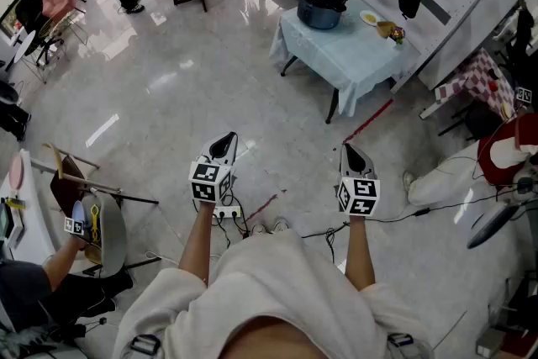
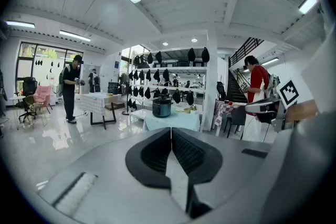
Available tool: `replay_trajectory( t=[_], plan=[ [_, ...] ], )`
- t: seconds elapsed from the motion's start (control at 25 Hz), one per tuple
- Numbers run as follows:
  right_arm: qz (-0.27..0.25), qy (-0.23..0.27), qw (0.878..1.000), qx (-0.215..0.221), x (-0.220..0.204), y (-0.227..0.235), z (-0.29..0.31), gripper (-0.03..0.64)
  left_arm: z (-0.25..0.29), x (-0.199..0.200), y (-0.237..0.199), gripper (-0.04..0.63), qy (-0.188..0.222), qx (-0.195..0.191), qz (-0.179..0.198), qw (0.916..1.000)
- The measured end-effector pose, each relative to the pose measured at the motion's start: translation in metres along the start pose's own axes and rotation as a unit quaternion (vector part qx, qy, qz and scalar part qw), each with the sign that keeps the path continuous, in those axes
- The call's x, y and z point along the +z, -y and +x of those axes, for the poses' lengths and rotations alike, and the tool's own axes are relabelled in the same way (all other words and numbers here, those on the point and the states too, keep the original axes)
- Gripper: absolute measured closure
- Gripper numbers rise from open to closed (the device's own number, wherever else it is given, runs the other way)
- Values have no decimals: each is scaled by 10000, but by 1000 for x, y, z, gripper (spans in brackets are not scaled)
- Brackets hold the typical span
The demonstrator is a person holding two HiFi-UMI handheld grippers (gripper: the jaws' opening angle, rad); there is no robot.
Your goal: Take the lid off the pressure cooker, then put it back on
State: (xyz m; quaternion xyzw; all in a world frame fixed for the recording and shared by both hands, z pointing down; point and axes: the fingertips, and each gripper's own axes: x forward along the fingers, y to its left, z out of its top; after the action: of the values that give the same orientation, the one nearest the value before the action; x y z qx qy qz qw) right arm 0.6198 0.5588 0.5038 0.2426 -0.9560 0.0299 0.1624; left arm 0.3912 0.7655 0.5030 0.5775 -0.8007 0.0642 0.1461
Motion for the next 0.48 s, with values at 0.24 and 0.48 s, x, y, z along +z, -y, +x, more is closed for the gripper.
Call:
replay_trajectory(
  t=[0.24, 0.48],
  plan=[
    [-21, -3, 10000, 17, 0, 2, 1, 617, 4, -1, 4, 586, 13, -13, -15, 10000],
    [-12, -5, 10000, 32, -2, 7, 2, 617, 10, -2, 9, 584, 18, -34, -76, 10000]
  ],
)
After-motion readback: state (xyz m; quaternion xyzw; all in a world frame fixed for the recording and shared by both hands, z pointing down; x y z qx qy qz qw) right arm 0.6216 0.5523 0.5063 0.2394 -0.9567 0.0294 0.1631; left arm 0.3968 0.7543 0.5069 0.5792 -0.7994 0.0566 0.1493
